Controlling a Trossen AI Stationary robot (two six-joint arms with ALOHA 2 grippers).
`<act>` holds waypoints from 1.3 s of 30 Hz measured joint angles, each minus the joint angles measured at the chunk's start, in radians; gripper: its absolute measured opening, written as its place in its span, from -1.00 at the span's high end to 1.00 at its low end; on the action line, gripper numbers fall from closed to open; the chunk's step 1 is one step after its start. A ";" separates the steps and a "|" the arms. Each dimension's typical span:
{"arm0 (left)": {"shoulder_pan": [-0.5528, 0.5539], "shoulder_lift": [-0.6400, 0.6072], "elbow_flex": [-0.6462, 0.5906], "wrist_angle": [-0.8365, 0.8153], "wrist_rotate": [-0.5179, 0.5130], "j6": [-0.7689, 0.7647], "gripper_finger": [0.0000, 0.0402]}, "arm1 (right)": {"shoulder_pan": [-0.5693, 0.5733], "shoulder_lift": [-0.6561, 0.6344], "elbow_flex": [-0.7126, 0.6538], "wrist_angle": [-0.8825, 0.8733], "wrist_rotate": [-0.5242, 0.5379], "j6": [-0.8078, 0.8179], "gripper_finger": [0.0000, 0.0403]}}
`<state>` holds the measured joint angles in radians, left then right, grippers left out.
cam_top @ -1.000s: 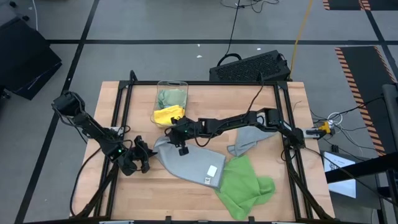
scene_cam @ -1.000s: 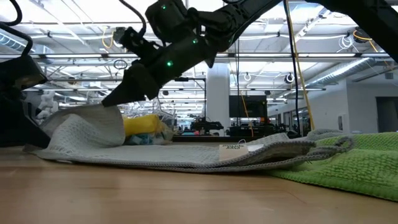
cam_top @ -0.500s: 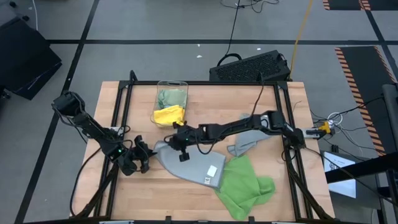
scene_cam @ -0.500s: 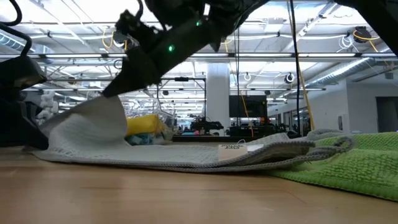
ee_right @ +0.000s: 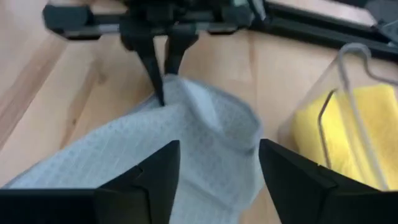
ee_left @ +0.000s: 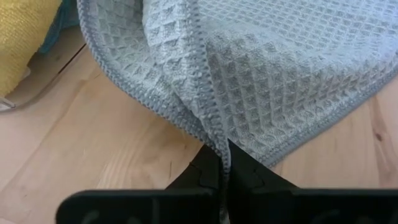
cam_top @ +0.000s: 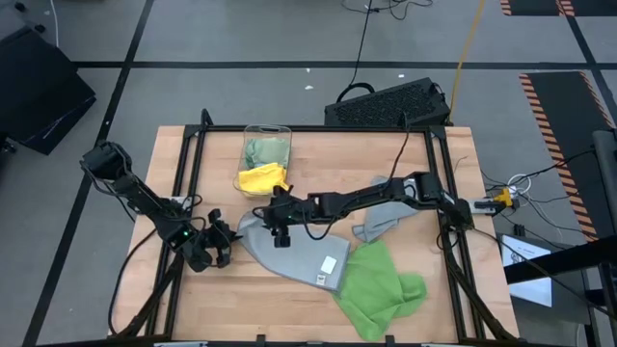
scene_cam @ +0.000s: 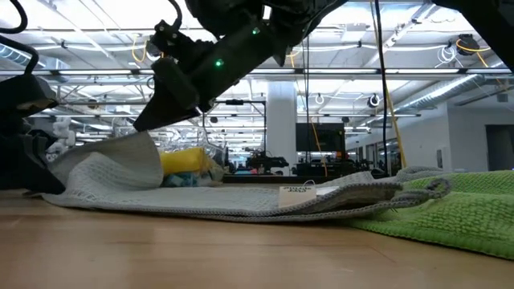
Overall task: Fold microfiber towels
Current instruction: Fold the left gray microfiber cloth on the table
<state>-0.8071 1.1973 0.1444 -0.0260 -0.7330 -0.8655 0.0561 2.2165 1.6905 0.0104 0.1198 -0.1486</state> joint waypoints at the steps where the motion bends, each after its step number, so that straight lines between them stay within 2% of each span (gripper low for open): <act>1: 0.000 0.000 0.000 -0.001 0.000 0.001 0.98 | -0.004 0.008 0.000 0.022 -0.001 -0.001 -0.08; 8: 0.000 0.000 0.000 -0.002 0.000 0.005 0.98 | -0.017 0.039 0.000 0.061 0.014 -0.020 -0.01; 15: 0.000 0.000 0.000 -0.001 0.003 0.010 0.98 | -0.024 0.085 0.000 0.151 -0.051 -0.080 0.13; 19: 0.000 0.000 0.000 -0.001 0.005 0.011 0.96 | -0.024 0.089 0.000 0.177 -0.046 -0.122 0.35; 25: 0.000 0.000 0.000 0.002 0.007 0.025 0.97 | -0.030 0.089 0.000 0.209 -0.043 -0.167 0.91; 29: -0.004 0.000 0.017 0.001 0.030 0.048 0.98 | -0.014 0.057 -0.001 0.151 -0.019 -0.177 0.94; 33: -0.012 -0.002 0.101 0.001 0.069 0.155 0.97 | 0.053 -0.041 -0.001 0.035 0.037 -0.165 0.98; 36: -0.025 -0.003 0.213 0.003 0.115 0.299 0.98 | 0.111 -0.120 -0.001 -0.036 0.082 -0.110 0.97; 39: -0.056 -0.003 0.347 -0.051 0.151 0.422 0.98 | 0.194 -0.182 -0.001 -0.076 0.172 -0.073 0.98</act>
<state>-0.8635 1.1941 0.4917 -0.0765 -0.5824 -0.4436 0.2497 2.0345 1.6894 -0.0651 0.2920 -0.2212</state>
